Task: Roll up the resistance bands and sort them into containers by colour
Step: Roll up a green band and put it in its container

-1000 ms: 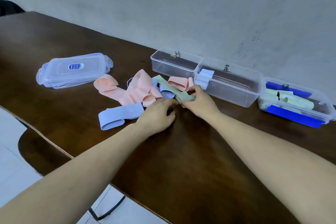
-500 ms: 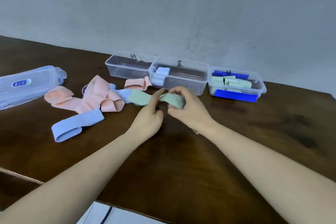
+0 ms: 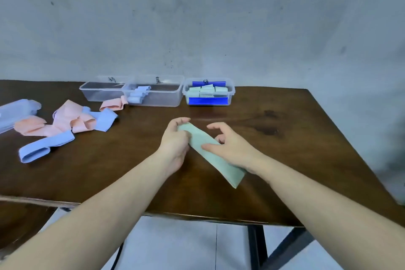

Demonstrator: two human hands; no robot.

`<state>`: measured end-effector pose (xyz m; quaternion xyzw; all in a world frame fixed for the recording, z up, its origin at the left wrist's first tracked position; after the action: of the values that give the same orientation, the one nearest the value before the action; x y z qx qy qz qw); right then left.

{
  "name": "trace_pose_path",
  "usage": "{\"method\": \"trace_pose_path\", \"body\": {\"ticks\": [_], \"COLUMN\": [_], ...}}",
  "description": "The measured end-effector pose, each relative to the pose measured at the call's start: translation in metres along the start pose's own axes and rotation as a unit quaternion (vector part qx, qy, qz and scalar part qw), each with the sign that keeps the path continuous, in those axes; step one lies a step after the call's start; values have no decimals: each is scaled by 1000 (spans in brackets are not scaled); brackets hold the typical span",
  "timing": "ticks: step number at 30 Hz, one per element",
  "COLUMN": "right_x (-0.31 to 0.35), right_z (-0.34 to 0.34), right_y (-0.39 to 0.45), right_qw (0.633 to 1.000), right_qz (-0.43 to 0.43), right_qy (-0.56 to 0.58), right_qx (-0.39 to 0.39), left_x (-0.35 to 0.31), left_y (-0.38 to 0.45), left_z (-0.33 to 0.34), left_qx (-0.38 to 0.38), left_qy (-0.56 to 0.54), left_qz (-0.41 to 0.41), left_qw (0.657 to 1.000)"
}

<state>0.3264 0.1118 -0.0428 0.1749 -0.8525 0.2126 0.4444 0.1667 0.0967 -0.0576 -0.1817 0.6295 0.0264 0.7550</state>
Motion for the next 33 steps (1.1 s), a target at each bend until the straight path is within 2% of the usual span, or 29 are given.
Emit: {"method": "trace_pose_path", "body": {"ticks": [3,7,14,21,25,28,33], "right_x": [-27,-38,-29,-47,-52,-56,-64], "right_z": [-11,-15,-9,4,-5,-12,-26], "right_y": [-25,-47,-42,-4,13,26,38], "right_qw": [992,979,956,979,992,985,974], "right_qz": [71,80,73,118,124,135,159], "right_qy": [106,184,280,162,-3,-108,-148], "right_qx": [-1,25,43,37,-5,-30,-65], "left_x": [-5,-10,-27,-2,3,5,9], "left_y": [-22,-37,-14,58,88,110,135], "left_z": [33,68,66,52,62,73,93], "left_qx": [55,125,107,116,158,177,232], "left_qy": [32,53,37,10,-2,-3,25], "left_qz": [43,80,94,8,-18,-35,-27], "left_qw": [997,988,989,993,987,984,972]}}
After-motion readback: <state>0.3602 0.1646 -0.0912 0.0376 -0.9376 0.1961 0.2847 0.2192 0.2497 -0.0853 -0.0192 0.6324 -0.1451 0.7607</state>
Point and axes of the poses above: each hand's wrist, its own y-axis towards the middle knuckle, its own z-axis out of the palm, x = y × z, the point moved 9 cm from there along y, towards the middle knuckle, and after that the axes turned 6 degrees about x, right-handed, at the moved point
